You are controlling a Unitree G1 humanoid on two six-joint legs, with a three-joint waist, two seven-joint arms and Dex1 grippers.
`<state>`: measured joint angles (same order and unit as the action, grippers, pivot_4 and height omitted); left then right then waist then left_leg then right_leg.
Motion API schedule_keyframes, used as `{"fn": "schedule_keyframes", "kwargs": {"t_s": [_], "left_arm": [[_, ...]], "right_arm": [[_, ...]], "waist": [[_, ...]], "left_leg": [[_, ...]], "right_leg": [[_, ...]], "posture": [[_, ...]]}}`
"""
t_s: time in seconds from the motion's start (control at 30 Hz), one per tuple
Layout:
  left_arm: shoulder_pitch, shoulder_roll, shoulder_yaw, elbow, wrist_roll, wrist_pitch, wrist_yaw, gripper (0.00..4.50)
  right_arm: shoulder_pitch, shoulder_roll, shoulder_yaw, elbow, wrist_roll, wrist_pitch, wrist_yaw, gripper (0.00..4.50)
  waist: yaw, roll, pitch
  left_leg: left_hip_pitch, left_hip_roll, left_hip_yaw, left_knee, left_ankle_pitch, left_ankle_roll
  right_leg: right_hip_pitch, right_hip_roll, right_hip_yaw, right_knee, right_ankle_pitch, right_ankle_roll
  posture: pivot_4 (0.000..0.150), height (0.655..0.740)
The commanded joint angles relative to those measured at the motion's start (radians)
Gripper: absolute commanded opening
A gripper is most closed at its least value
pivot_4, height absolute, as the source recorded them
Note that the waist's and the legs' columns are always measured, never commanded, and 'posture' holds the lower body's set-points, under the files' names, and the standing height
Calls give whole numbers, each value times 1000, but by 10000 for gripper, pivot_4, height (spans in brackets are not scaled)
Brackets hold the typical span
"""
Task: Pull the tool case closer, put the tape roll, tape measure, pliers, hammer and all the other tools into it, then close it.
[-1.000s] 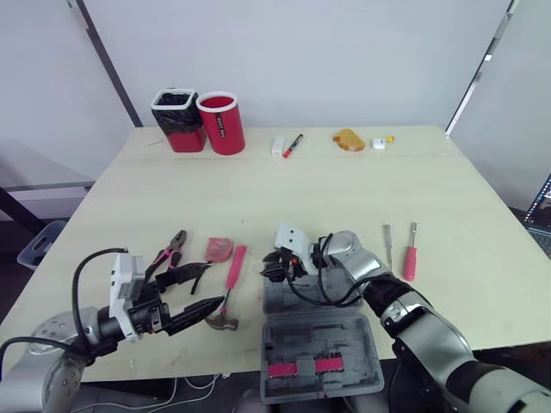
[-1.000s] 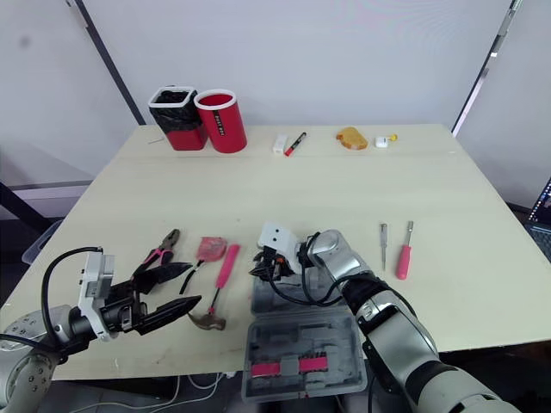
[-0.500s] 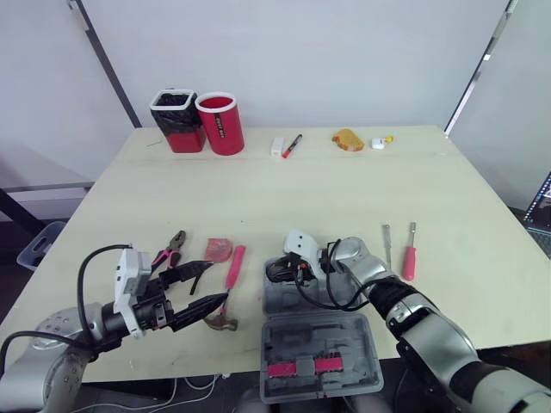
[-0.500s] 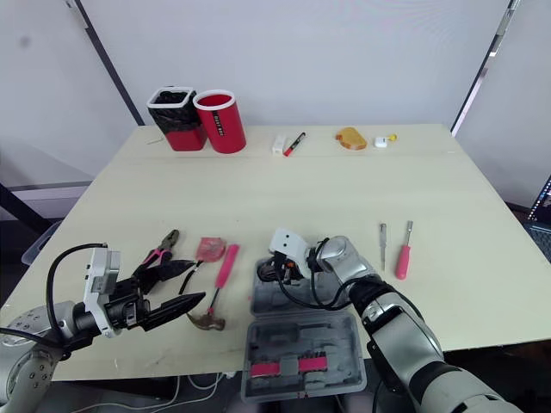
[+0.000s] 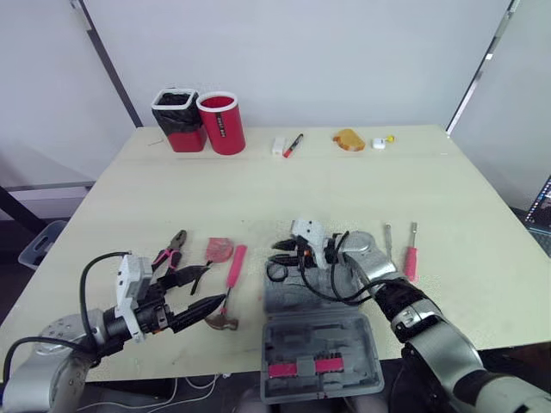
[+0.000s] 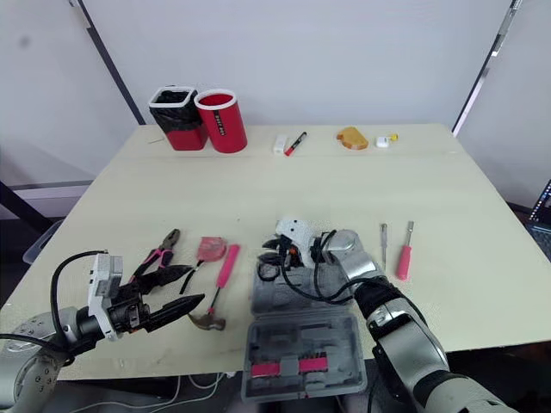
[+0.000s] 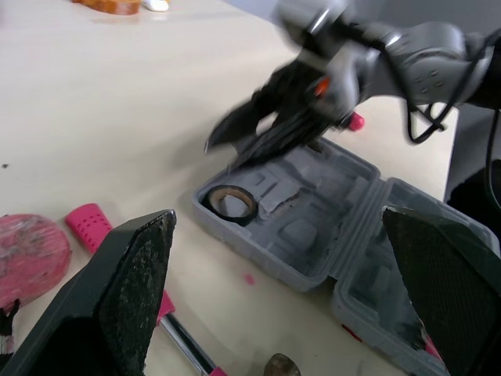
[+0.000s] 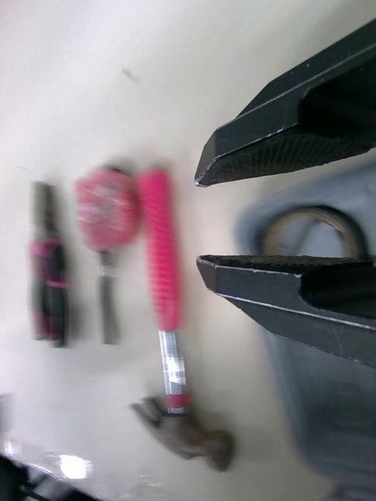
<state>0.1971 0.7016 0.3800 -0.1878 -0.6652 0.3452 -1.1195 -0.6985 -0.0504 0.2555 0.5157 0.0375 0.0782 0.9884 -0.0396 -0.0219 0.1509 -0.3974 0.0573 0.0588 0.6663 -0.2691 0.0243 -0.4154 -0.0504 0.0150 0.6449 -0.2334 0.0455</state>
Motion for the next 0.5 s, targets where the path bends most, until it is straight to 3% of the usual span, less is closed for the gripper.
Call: {"fn": "schedule_keyframes", "kwargs": {"t_s": [0.03,0.17,0.33,0.37,0.4,0.5], "left_arm": [[20,-19,39,-2,2,-14,45,45000],[41,-39,68,17,-9,-23,64,45000],[80,-39,120,68,-7,-51,46,45000],[90,-36,132,77,-8,-53,43,45000],[102,-31,145,85,-7,-56,40,45000],[130,-19,178,105,-4,-57,41,45000]], "right_arm": [[164,-64,-55,-302,91,45,-8,14770],[364,-202,-113,-557,153,173,-25,14770],[595,-354,-247,-730,215,201,-53,35818],[639,-370,-291,-758,242,216,-68,42670],[692,-392,-336,-790,263,226,-76,44625],[839,-440,-456,-872,319,248,-97,44625]], "waist": [[5,-1,-1],[8,-2,-1],[9,-2,-1],[7,-2,-1],[7,-2,-1],[12,-2,-1]], "left_leg": [[0,0,-1,-1,0,0],[-1,-1,0,0,0,0],[0,-1,0,0,0,1],[1,-1,0,0,0,1],[1,-1,1,0,0,1],[1,-1,1,0,0,1]], "right_leg": [[0,-1,-1,0,0,0],[1,-5,0,-2,-1,-2],[1,-2,0,-2,-2,-3],[1,-2,0,-2,-3,-3],[1,-1,1,-2,-3,-3],[1,-1,1,-2,-3,-3]], "posture": [[1500,7400],[1500,7400],[1500,7400],[1500,7400],[1500,7400],[1500,7400]]}}
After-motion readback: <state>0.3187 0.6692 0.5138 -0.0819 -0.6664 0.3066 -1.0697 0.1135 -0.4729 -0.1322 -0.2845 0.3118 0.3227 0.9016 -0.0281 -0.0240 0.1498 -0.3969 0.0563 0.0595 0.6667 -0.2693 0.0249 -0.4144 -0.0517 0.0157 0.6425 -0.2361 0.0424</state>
